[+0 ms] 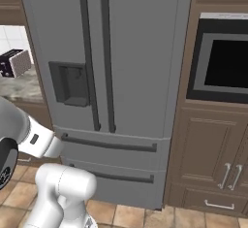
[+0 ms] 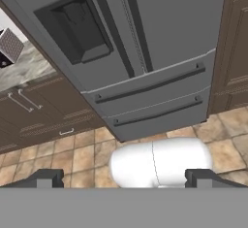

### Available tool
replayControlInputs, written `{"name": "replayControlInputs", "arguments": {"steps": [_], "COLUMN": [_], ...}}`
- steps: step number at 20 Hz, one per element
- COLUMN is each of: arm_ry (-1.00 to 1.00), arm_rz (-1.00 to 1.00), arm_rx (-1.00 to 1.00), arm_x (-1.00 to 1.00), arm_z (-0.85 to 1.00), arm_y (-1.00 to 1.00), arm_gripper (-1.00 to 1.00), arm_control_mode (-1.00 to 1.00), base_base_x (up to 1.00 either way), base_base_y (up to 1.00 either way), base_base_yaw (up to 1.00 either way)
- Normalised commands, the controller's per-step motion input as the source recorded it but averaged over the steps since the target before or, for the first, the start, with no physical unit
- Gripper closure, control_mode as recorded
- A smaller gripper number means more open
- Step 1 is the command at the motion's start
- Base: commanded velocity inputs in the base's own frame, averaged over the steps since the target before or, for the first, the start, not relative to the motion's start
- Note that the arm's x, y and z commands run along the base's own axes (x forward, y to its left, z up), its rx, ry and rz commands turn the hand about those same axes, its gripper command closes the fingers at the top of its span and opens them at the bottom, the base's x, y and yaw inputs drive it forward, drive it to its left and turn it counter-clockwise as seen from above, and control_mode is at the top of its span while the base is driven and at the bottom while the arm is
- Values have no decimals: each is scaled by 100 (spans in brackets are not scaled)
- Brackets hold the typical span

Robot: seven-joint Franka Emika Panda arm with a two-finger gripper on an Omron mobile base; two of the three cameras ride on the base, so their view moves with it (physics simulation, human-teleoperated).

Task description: Move the hot dog bun to the plate on the dining table and place the condiment next to that plate. Then navigate to the fridge and take the sausage and place it on the plate as well.

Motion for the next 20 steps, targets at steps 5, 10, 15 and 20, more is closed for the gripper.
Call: {"name": "replayControlInputs", "arguments": {"steps": [5, 10, 15, 20], "arm_ry": [0, 0, -1, -1], "arm_rz": [0, 0, 1, 4], "arm_rx": [0, 0, -5, -11], "arm_x": [0, 0, 48, 68], "arm_z": [0, 0, 34, 53], "arm_y": [0, 0, -2, -16], "arm_gripper": [-100, -100, -100, -100], "arm_control_mode": [100, 100, -100, -100], "base_base_x": [22, 23, 0, 0], "base_base_y": [0, 0, 0, 0], "base_base_yaw": [0, 0, 0, 0]}}
